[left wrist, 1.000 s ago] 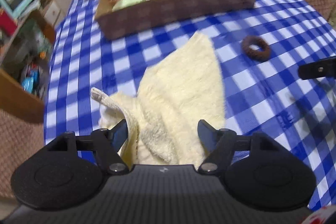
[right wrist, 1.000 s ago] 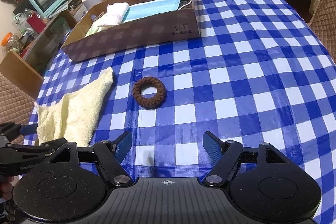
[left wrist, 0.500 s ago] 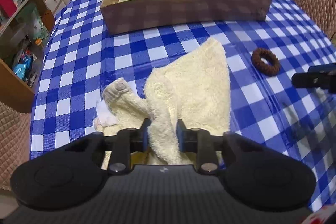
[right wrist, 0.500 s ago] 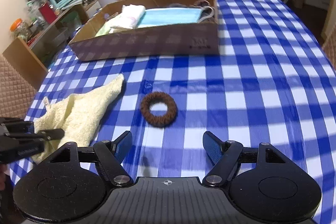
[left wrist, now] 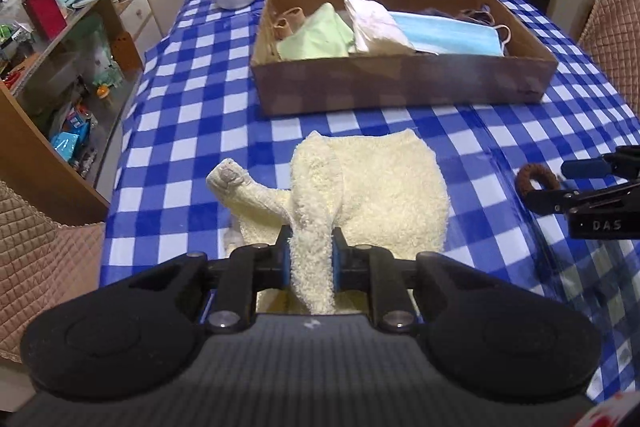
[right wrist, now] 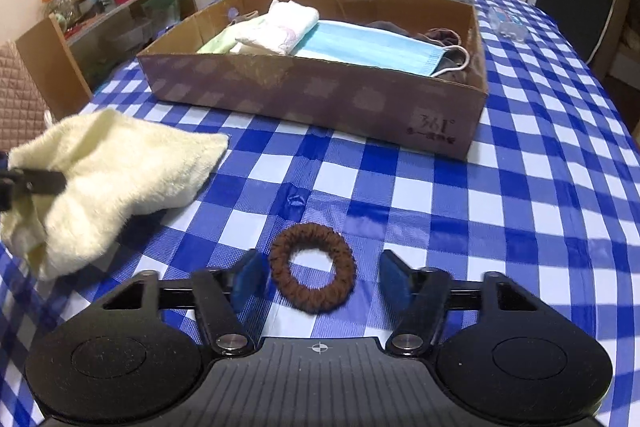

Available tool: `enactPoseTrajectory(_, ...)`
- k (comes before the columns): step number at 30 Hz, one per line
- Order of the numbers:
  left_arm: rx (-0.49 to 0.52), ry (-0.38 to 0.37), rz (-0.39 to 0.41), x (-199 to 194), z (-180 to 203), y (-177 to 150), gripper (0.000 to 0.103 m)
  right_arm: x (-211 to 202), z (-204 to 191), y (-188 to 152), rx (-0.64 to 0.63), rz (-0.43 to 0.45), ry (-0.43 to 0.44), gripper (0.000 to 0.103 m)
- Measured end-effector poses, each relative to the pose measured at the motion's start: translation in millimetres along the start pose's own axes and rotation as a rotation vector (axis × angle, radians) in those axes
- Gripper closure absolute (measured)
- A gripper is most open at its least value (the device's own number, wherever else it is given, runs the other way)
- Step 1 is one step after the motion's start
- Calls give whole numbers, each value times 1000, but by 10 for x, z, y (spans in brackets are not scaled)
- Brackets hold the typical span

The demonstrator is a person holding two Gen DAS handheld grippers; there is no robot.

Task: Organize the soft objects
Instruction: 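Grasp the brown scrunchie with the right tool while the left tool holds the yellow towel, then carry the yellow towel and brown scrunchie over the cardboard tray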

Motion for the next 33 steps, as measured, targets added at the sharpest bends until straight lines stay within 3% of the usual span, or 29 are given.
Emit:
enactPoseTrajectory(6, -8, 14, 6, -5, -58, 44, 86, 65, -38, -14, -64, -4, -9, 59)
enactPoseTrajectory(9, -11, 20, 7, -11, -96, 47, 86, 46, -25, -20, -73, -4, -6, 82)
enactPoseTrajectory(10, -10, 22, 8, -15, -102, 48, 86, 38, -20, -22, -75, -6, -4, 84)
enactPoseTrajectory(21, -7, 27, 59, -194, -194, 211, 86, -217, 73, 69, 1, 33, 19, 86)
enactPoseTrajectory(33, 35, 45, 246, -597, -315, 969, 86, -480, 194, 565, 50, 132, 45, 86)
Point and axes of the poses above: each gripper's, at about its wrist camera, not at the fingertips, and x roughly the way its jaws point, z to its right, y to its top, the point moved 10 cm from there along x, roughly the way its jaws point, and after that the axes turned 5 degrees about z, right-handed, at the moved point
